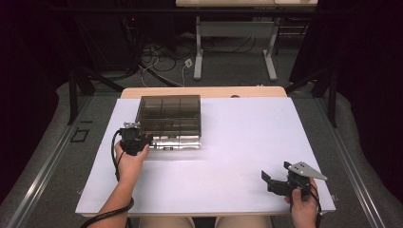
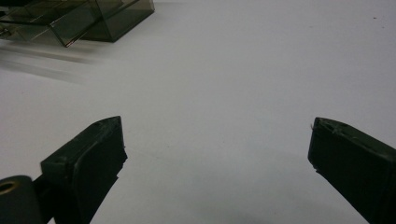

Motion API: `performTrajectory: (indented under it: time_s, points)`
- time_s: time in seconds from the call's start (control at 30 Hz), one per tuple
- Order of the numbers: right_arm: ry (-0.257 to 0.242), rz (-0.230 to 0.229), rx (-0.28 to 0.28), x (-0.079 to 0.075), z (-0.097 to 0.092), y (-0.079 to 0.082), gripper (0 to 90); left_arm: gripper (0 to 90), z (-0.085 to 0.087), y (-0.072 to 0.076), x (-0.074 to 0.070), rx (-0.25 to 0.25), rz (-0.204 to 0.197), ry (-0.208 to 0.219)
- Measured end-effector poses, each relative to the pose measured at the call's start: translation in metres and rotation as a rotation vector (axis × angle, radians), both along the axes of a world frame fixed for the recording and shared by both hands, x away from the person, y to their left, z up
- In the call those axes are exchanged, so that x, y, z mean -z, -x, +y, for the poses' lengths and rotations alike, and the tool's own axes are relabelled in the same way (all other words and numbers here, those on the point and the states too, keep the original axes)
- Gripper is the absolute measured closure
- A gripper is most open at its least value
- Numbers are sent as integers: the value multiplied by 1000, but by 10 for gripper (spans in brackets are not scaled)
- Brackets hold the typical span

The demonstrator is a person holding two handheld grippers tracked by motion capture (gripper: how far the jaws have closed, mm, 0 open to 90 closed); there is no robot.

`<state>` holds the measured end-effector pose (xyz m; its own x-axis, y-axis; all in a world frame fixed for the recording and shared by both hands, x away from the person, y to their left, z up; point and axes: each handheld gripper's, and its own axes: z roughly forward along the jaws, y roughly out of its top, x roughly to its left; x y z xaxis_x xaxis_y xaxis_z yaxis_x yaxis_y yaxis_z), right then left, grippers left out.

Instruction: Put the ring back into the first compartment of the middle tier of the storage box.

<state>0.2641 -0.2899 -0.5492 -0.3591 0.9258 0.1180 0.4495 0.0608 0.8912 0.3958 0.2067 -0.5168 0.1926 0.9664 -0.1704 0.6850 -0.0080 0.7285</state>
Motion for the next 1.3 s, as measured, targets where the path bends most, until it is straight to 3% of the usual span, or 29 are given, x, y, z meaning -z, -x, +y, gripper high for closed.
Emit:
performTrajectory:
  time_s: [0.8,0.9,1.0,1.03,1.3]
  points:
    - [-11,0,9,0,-1,0,35,445,8,5,-4,-20,-39,71]
    - [-12,-2,9,1,-1,-1,36,419,7,8,-6,-15,-48,65]
    - [-22,-36,21,3,0,-2,35,387,6,11,-7,-3,-57,62]
    - [-3,-6,9,1,-2,0,35,378,6,12,-8,-2,-61,58]
    - [-17,-9,17,3,-3,-1,35,315,6,20,-16,37,-105,32]
